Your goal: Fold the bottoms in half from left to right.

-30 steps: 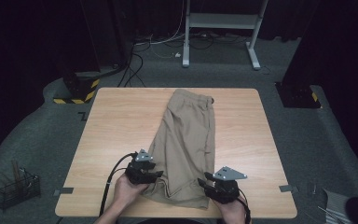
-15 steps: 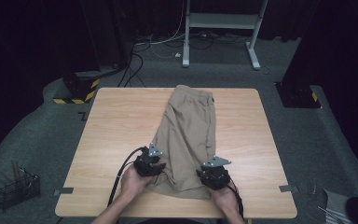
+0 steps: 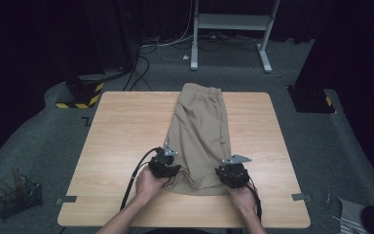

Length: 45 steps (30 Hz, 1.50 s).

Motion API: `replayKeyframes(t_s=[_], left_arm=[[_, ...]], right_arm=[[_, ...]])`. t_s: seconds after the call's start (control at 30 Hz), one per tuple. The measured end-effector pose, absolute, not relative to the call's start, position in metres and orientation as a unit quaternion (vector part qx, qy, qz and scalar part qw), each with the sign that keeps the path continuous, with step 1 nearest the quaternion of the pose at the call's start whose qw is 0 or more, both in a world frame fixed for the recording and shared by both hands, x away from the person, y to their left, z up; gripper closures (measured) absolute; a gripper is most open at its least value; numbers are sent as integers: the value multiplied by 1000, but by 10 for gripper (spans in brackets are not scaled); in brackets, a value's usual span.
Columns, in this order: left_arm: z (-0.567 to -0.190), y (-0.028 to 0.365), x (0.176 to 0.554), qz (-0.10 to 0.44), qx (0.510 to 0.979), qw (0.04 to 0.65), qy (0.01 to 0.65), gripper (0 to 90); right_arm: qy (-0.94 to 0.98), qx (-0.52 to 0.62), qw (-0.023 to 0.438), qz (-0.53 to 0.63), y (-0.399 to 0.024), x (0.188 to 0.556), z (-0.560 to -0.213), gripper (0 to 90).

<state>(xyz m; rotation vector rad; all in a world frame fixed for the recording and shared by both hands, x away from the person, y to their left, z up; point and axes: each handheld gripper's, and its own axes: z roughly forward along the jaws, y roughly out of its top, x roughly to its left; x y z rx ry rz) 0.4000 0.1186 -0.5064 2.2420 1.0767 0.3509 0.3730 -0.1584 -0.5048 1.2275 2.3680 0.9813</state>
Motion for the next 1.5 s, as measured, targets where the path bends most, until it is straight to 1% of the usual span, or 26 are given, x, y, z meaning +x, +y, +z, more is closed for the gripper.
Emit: replayKeyframes(t_s=[0.07, 0.13, 0.23, 0.37, 0.5, 0.63, 0.73, 0.8, 0.9, 1.03, 1.1, 1.2, 1.3, 1.33, 1.4, 1.5], left_arm=[[-505, 122, 397, 132, 847, 311, 411, 586], [-502, 127, 393, 138, 841, 322, 412, 572], [-495, 132, 384, 122, 831, 354, 412, 496], [-489, 134, 368, 106, 836, 363, 398, 428], [-489, 131, 354, 98, 843, 373, 375, 416], [-493, 124, 344, 103, 855, 365, 353, 421], [-498, 119, 342, 104, 864, 352, 345, 470], [-501, 118, 343, 108, 870, 339, 342, 541], [-502, 120, 341, 116, 875, 329, 337, 674], [-498, 132, 333, 144, 872, 327, 335, 813], [-495, 138, 328, 167, 870, 325, 330, 857], [-493, 149, 317, 199, 873, 314, 317, 882], [-498, 157, 307, 210, 881, 294, 306, 876], [-500, 158, 305, 212, 884, 286, 303, 857], [-504, 160, 302, 206, 892, 270, 299, 756], [-499, 167, 303, 196, 881, 296, 313, 598]], right_arm=[[827, 415, 134, 356, -164, 362, -502, 852], [829, 404, 128, 364, -168, 351, -500, 857], [833, 394, 130, 367, -174, 336, -498, 845], [835, 390, 133, 364, -183, 321, -496, 824], [827, 388, 145, 379, -186, 313, -489, 792], [805, 394, 165, 411, -185, 314, -476, 759], [798, 409, 167, 410, -180, 323, -475, 738], [799, 417, 165, 401, -175, 330, -480, 735], [803, 430, 156, 382, -170, 337, -491, 731], [814, 423, 141, 373, -166, 328, -501, 685], [829, 409, 145, 353, -163, 318, -507, 668], [829, 411, 158, 346, -167, 309, -515, 659], [822, 419, 154, 353, -171, 307, -516, 662], [824, 416, 155, 351, -170, 307, -516, 656], [829, 412, 156, 343, -167, 309, -515, 618], [828, 416, 154, 344, -163, 311, -510, 590]])
